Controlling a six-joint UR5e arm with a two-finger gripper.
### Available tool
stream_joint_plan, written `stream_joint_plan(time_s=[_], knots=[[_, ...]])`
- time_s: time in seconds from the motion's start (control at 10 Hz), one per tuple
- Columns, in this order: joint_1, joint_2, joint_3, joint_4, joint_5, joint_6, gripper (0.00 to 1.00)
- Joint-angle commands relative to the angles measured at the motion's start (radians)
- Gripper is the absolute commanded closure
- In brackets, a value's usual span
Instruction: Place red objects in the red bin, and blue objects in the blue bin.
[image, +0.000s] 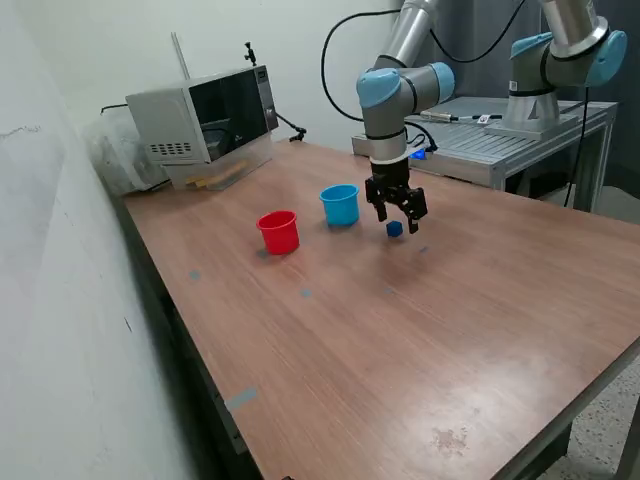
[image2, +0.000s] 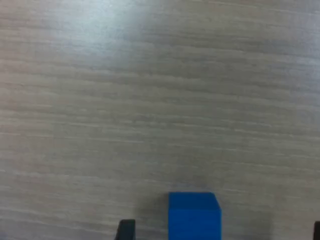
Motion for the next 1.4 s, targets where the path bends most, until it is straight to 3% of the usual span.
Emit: stream_joint_plan(time_s=[0.0,0.5,0.6,1.3], knots=[[-0.001,0.001,0.000,0.000,0.000,-0.001,0.00],[-0.001,0.001,0.003,0.000,0.000,-0.001,0.00],[-0.001,0.001,0.003,0.000,0.000,-0.001,1.00],[0.001,0.001,0.002,0.000,0.000,-0.003,1.00]])
